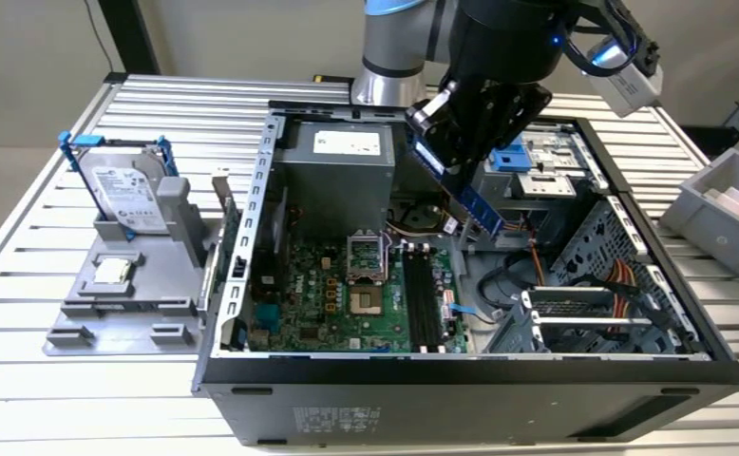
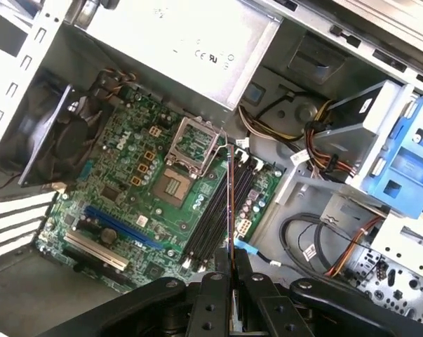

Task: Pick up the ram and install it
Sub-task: 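Insert the ram into the slot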

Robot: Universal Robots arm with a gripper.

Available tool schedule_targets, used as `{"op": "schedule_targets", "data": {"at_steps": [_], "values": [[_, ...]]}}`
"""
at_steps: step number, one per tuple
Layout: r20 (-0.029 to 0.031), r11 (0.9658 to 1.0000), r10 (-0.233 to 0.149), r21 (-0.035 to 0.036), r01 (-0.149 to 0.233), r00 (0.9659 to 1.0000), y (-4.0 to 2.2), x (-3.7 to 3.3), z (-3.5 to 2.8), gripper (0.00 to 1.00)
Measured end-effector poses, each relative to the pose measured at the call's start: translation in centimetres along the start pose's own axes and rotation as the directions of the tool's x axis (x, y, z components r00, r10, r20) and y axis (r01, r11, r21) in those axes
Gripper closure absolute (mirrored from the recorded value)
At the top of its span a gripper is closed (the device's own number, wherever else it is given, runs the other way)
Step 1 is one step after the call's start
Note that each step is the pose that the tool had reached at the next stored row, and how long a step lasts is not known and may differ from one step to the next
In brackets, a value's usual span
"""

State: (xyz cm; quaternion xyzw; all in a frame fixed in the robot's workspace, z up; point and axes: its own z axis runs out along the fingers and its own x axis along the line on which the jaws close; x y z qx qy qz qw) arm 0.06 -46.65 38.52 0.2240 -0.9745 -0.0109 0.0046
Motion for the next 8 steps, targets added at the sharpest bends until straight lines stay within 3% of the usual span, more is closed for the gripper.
{"op": "schedule_targets", "data": {"at_steps": [8], "values": [[0.0012, 0.9986, 0.053, -0.0002, -0.053, 0.9986, 0.00, 0.00, 0.01, 1.00]]}}
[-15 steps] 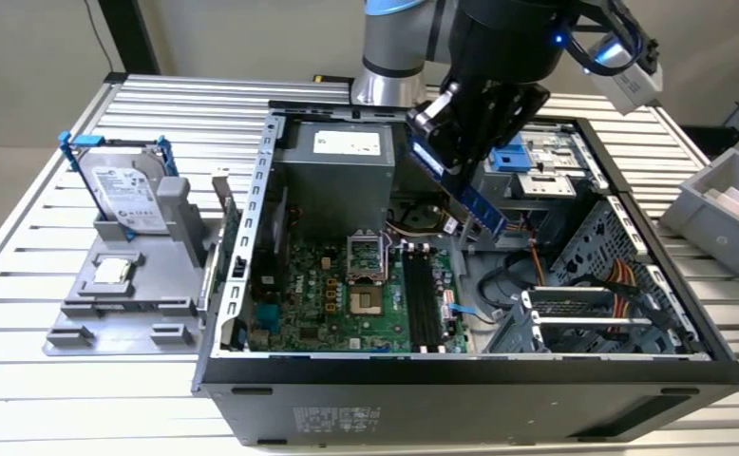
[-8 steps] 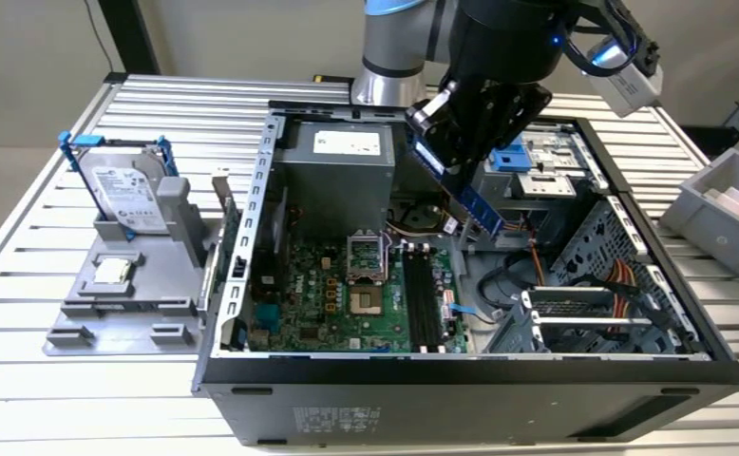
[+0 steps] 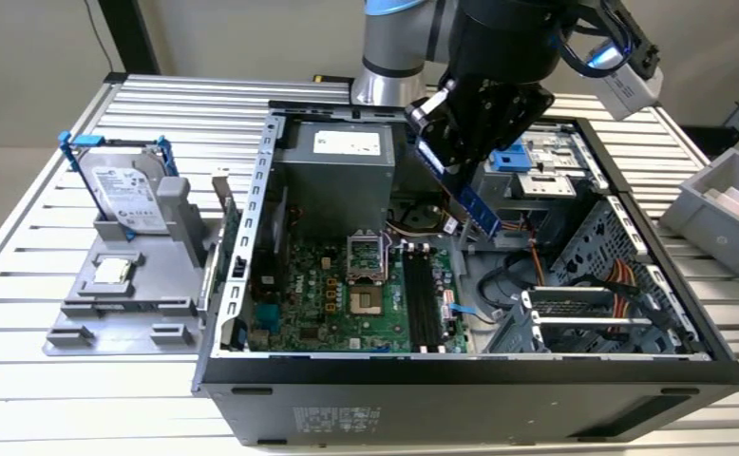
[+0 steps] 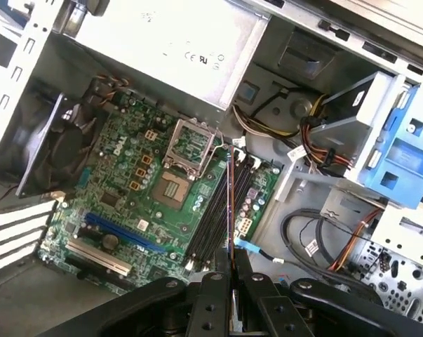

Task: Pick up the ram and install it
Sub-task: 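Insert the ram into the slot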

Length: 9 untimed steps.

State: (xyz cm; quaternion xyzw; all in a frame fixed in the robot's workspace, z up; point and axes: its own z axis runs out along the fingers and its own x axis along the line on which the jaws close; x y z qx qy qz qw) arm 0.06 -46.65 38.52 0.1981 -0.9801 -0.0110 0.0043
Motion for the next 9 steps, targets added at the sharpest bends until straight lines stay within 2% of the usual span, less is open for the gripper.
{"op": "schedule_targets", "data": {"at_steps": [9], "values": [[0.0013, 0.9984, 0.057, -0.0003, -0.057, 0.9984, 0.00, 0.00, 0.02, 1.00]]}}
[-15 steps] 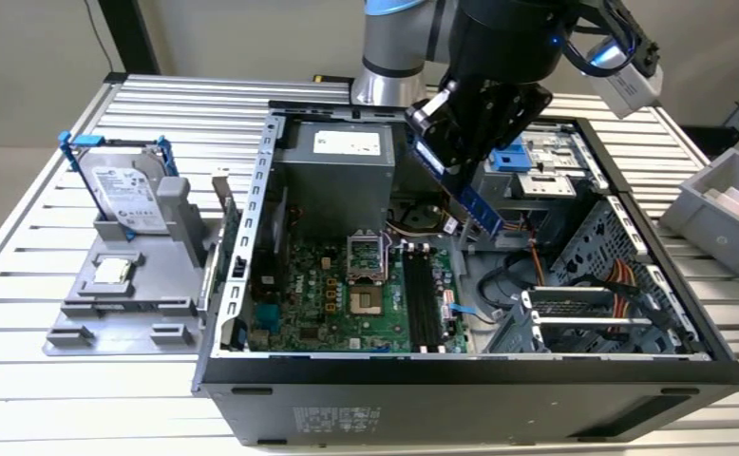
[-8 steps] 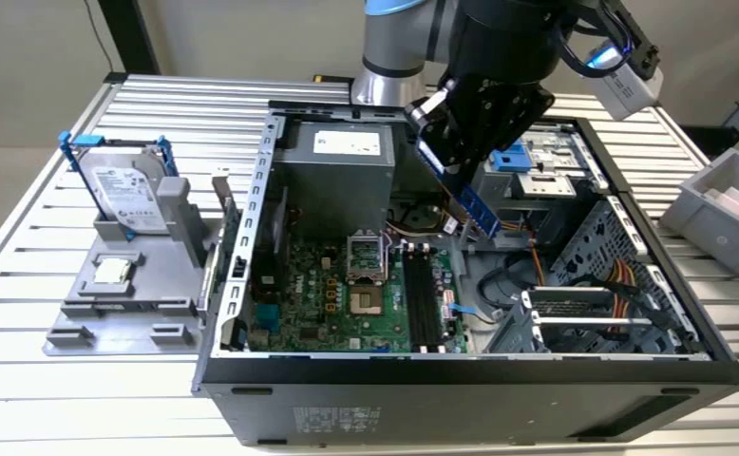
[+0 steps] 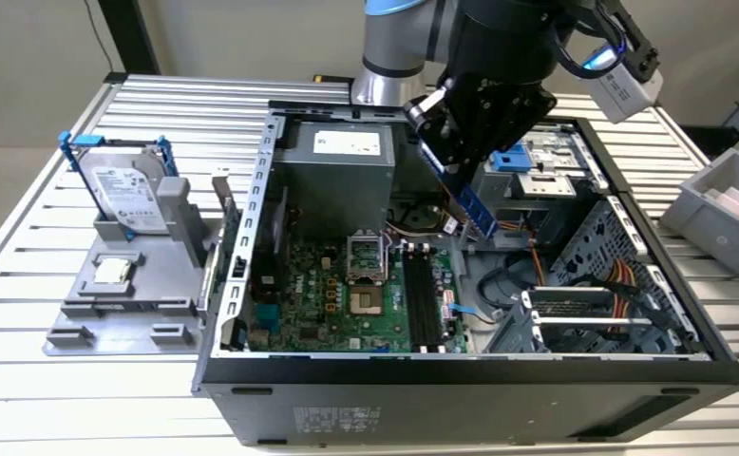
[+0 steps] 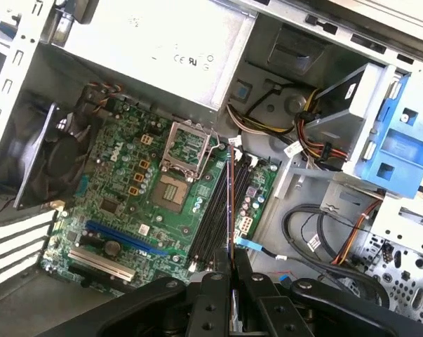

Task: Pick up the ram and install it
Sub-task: 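Insert the ram into the slot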

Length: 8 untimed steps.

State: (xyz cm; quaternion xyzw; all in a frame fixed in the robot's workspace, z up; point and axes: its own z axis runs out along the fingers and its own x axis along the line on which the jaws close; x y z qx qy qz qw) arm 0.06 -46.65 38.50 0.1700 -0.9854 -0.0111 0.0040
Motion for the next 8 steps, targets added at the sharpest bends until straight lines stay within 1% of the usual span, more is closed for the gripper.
{"op": "schedule_targets", "data": {"at_steps": [4, 8], "values": [[0.0005, 0.9997, 0.025, 0.0000, -0.025, 0.9997, 0.00, 0.00, 0.00, 1.00], [0.0012, 0.9986, 0.052, -0.0002, -0.052, 0.9986, 0.00, 0.00, 0.01, 1.00]]}}
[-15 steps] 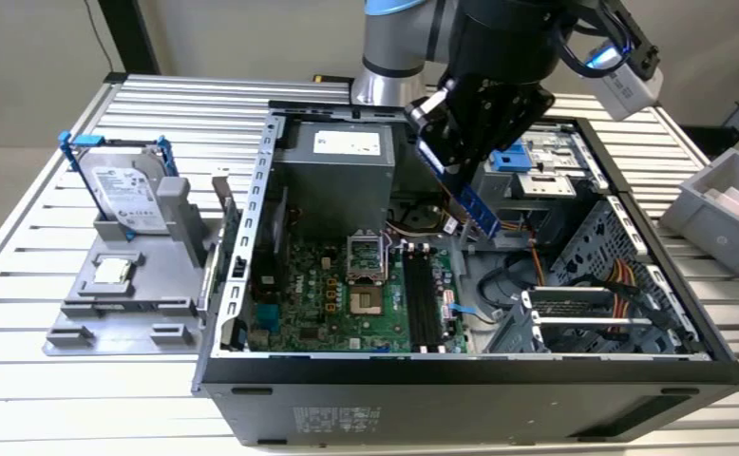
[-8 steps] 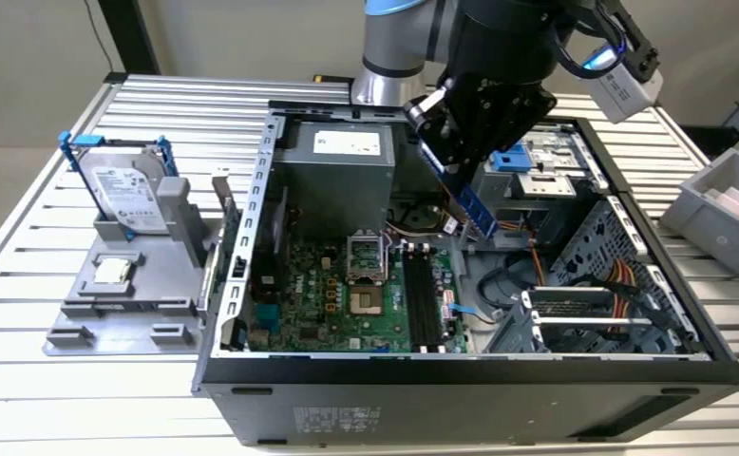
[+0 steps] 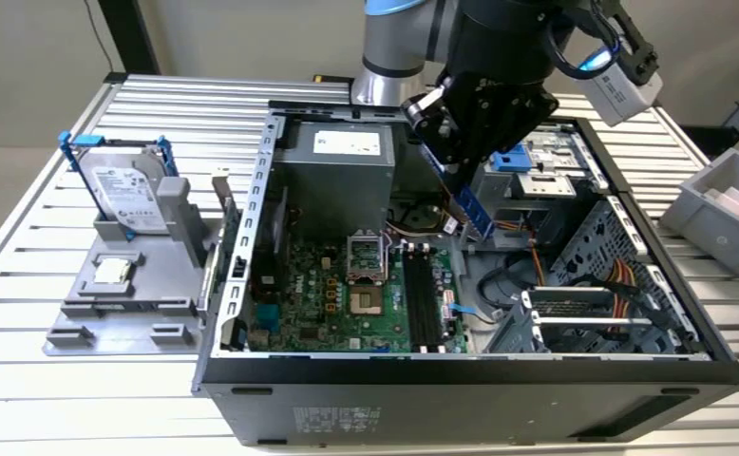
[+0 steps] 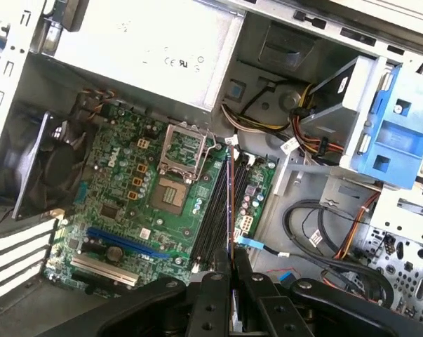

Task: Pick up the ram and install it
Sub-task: 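Insert the ram into the slot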

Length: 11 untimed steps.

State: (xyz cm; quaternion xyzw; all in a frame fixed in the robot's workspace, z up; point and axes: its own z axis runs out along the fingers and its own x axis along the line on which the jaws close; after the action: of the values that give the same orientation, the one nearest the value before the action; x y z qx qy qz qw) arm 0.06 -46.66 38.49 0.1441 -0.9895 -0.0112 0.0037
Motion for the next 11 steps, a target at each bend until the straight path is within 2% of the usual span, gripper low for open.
{"op": "schedule_targets", "data": {"at_steps": [6, 11], "values": [[0.0012, 0.9988, 0.050, -0.0002, -0.050, 0.9988, 0.00, 0.00, 0.02, 1.00], [0.0022, 0.9957, 0.093, -0.0005, -0.093, 0.9957, 0.00, 0.00, 0.03, 1.00]]}}
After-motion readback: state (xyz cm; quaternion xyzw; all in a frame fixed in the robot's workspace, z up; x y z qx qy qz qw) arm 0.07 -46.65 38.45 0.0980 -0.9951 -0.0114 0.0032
